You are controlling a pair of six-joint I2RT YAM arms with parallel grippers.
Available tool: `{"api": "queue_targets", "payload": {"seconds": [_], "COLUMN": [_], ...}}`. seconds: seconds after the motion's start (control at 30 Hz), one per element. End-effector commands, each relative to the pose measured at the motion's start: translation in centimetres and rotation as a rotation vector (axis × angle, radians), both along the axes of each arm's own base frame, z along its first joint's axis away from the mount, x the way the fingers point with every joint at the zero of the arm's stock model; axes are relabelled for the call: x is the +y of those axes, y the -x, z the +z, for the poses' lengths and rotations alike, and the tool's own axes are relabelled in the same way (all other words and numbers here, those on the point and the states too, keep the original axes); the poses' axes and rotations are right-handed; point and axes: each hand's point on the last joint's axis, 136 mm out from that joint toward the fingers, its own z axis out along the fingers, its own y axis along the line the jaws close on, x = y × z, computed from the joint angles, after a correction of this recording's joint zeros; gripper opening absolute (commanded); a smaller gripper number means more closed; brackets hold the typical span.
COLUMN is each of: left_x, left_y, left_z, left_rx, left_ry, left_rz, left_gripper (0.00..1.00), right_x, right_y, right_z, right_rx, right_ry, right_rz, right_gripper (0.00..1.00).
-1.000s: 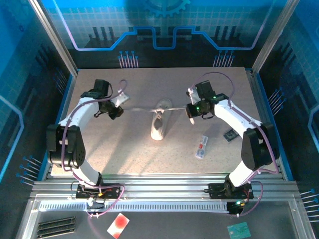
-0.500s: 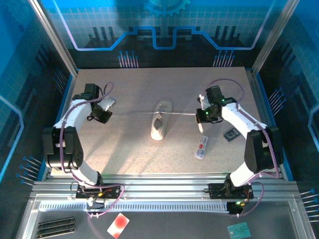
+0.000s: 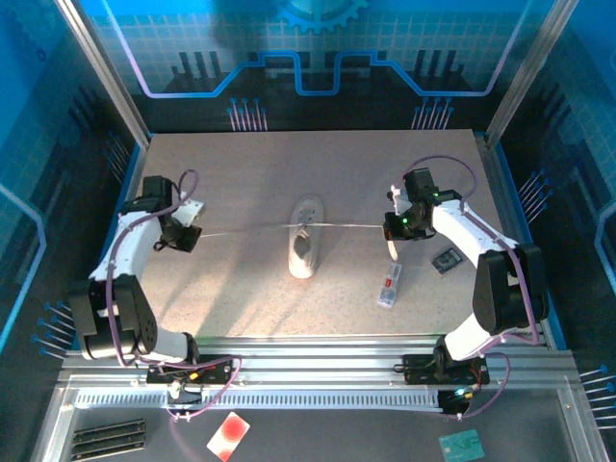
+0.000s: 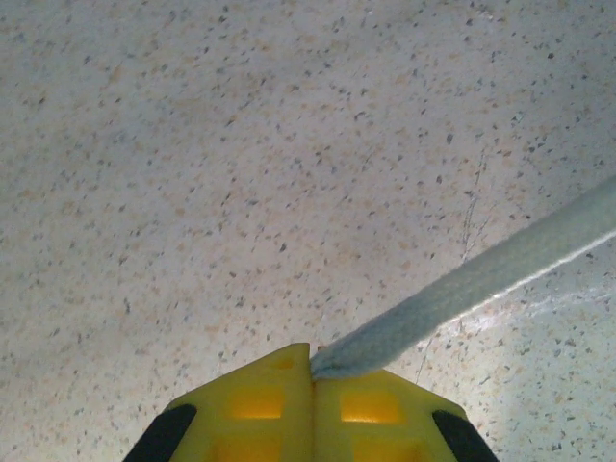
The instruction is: Tie the shoes
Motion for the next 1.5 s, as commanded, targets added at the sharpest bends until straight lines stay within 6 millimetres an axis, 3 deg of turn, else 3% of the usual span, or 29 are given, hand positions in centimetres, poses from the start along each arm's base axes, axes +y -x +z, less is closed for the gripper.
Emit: {"api": "queue_targets", "payload": {"seconds": [0.0,0.07,0.1,0.17,0.23,0.27,0.43,0.5,0.57,0.63,0.77,0.87,1.03,1.23,1.4,1.47], "left_x": [0.9,0.3,-0.2,-1.0,-1.6,-1.8,-3.2,-5.5,-9.1,-12.4,-14.7,-15.2,-16.7,-18.7,-18.1,-17.7], "left_y": [1.2,1.2,1.2,1.0,0.9,0.9,0.9,0.7,1.0,1.8,0.0,-2.1,-2.9,-4.4,-5.5,-5.7], "left_z": [-0.1,-0.1,-0.1,0.2,0.8,1.1,2.7,3.7,4.2,3.2,1.2,-0.6,-4.4,-7.4,-9.6,-9.8], "left_rx": [0.005,0.001,-0.007,-0.036,-0.063,-0.076,-0.158,-0.220,-0.271,-0.270,-0.216,-0.121,0.035,0.079,0.173,0.178], "left_ry": [-0.014,0.012,0.033,0.067,0.093,0.099,0.130,0.187,0.233,0.190,0.132,0.113,0.081,0.081,0.058,0.045], "left_rz": [0.052,0.025,0.005,-0.028,-0.044,-0.050,-0.120,-0.223,-0.415,-0.649,-0.770,-0.753,-0.808,-0.836,-0.773,-0.767], "left_gripper": [0.00,0.00,0.00,0.15,0.38,0.43,0.49,0.51,0.55,0.60,0.63,0.63,0.65,0.67,0.67,0.59], "right_x": [-1.2,-0.6,-0.1,0.7,1.8,2.5,5.8,7.3,8.9,9.9,10.7,11.6,12.4,12.4,12.2,12.2], "right_y": [0.8,0.4,0.1,-0.4,-0.7,-0.8,-0.8,-0.7,-0.4,0.0,0.8,1.8,2.3,2.5,2.4,2.3], "right_z": [-0.3,0.5,1.1,2.3,3.6,4.1,5.7,5.9,5.6,4.7,2.0,0.7,-0.4,-2.4,-3.5,-3.7], "right_rx": [0.033,0.004,-0.016,-0.050,-0.075,-0.086,-0.164,-0.195,-0.223,-0.238,-0.204,-0.186,-0.189,-0.125,-0.083,-0.075], "right_ry": [0.026,0.005,-0.007,-0.007,0.003,0.007,0.036,0.029,0.032,0.071,0.128,0.068,0.012,0.022,0.040,0.042], "right_rz": [-0.013,0.011,0.031,0.080,0.143,0.175,0.315,0.387,0.475,0.557,0.648,0.705,0.724,0.736,0.743,0.744], "right_gripper": [0.00,0.00,0.07,0.20,0.33,0.36,0.44,0.45,0.46,0.48,0.52,0.55,0.59,0.62,0.65,0.65]}}
